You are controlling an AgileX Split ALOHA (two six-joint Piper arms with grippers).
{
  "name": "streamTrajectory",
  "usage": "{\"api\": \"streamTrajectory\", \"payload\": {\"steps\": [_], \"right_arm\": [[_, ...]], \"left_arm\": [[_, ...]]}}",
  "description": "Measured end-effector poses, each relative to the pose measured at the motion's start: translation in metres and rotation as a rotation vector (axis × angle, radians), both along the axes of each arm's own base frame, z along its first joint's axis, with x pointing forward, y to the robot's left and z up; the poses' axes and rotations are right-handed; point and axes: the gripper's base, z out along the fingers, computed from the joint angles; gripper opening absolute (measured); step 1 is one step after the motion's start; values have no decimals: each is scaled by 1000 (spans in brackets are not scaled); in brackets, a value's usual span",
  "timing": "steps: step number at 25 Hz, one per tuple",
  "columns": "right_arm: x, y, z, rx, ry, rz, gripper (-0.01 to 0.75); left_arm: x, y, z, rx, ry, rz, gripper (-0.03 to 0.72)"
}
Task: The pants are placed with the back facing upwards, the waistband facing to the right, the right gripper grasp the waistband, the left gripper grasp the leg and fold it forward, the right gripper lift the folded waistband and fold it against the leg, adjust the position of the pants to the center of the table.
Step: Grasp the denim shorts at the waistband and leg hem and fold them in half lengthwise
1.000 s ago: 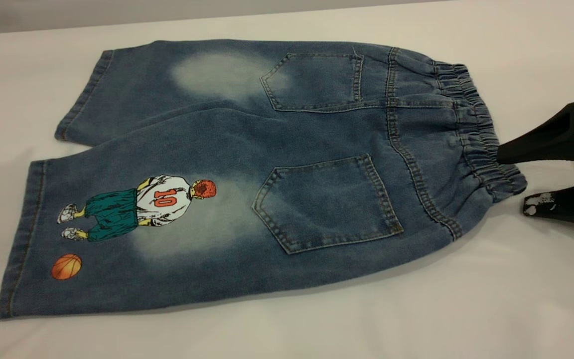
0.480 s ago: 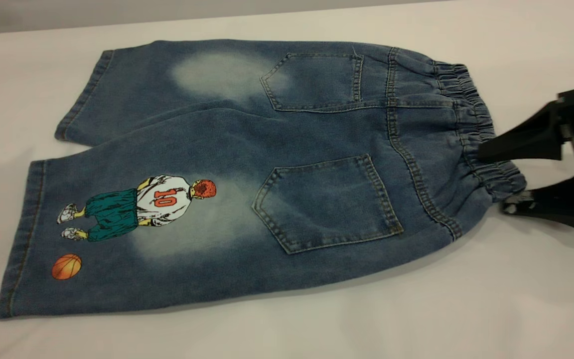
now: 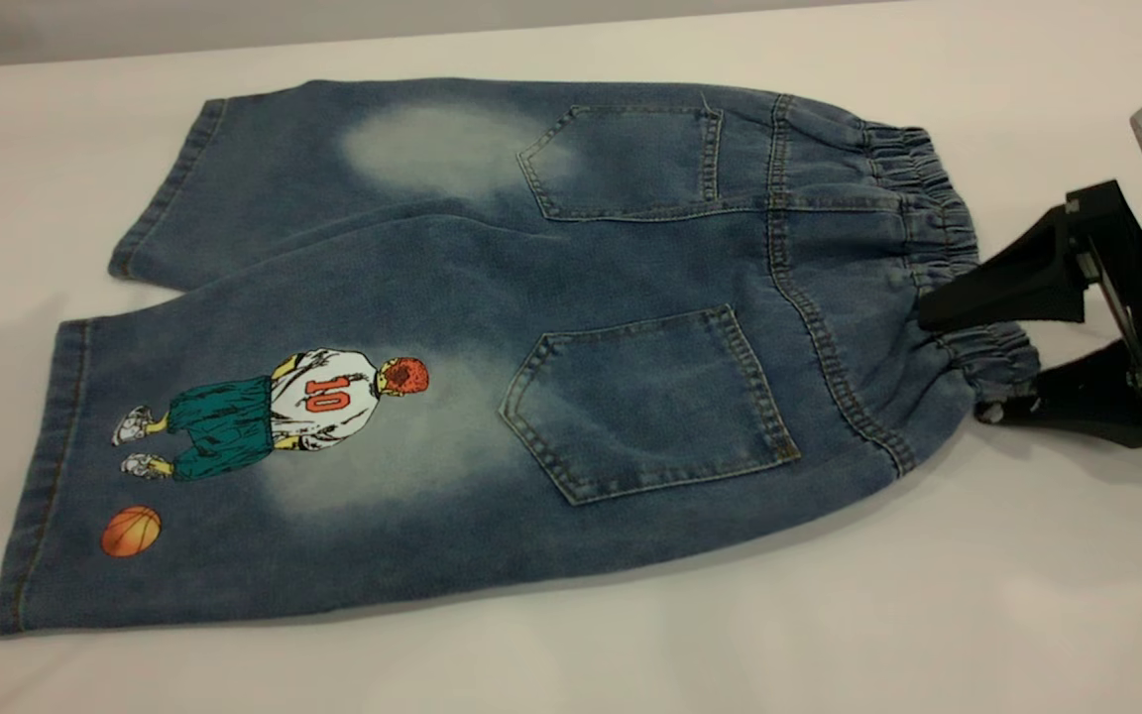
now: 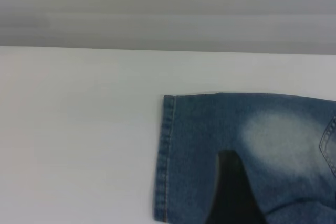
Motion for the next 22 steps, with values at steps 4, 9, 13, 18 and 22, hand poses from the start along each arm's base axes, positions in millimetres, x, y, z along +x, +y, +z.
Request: {"api": "streamTrajectory", "payload": {"steps": [4, 9, 13, 18, 22], "right_arm": [[4, -4, -2, -47, 3, -5, 506], [4, -5, -5, -72, 15, -6, 315], [4, -3, -1, -28, -3, -3, 115], [7, 0, 9, 34, -53, 3, 45], [10, -1, 19, 12, -87, 6, 45]], "left_arm": [[0, 0, 0, 0, 6, -1, 419], [0, 0, -1, 0, 7, -1, 419], [0, 0, -1, 0, 8, -1, 419], [-2, 0, -2, -1, 33, -6, 419], [-3, -1, -4, -1, 56, -10, 419]]}}
